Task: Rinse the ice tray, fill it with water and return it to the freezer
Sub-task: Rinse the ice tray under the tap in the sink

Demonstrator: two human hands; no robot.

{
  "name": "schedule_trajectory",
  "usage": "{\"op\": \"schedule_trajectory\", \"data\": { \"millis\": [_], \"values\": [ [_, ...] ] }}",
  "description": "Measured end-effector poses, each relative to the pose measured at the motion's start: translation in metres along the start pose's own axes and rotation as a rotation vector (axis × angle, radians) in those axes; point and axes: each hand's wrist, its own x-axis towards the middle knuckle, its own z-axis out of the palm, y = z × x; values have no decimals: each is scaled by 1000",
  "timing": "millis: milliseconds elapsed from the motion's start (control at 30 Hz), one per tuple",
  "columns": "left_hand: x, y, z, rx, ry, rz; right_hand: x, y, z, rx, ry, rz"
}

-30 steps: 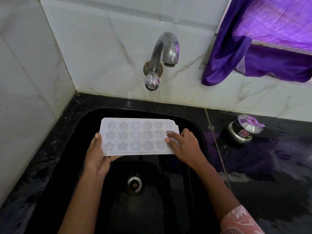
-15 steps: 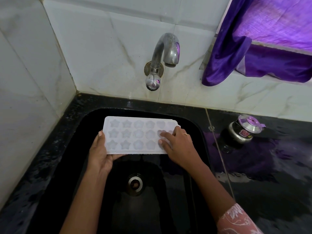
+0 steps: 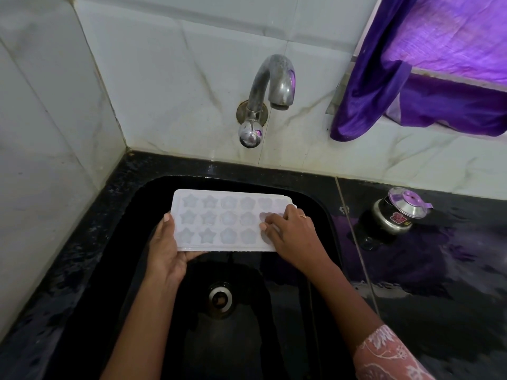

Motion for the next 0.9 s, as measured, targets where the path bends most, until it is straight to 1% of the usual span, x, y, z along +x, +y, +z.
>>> {"op": "schedule_trajectory", "data": {
  "millis": [467,600,700,800,900],
  "values": [
    [-2,1,3,-12,11,12,-3,-4,0,35,-35,-21],
    [-1,0,1,-10,9,13,-3,-1,-1,19,-24,-5],
    [-1,-1,2,3,3,19,-2,-4,-3,-4,17,-4],
    [-2,0,4,18,-5,21,-3,-13,-6,20,88,-62],
    [-2,0,5,14,-5,10,-2,-23,-6,14,21,-136]
  ]
}}
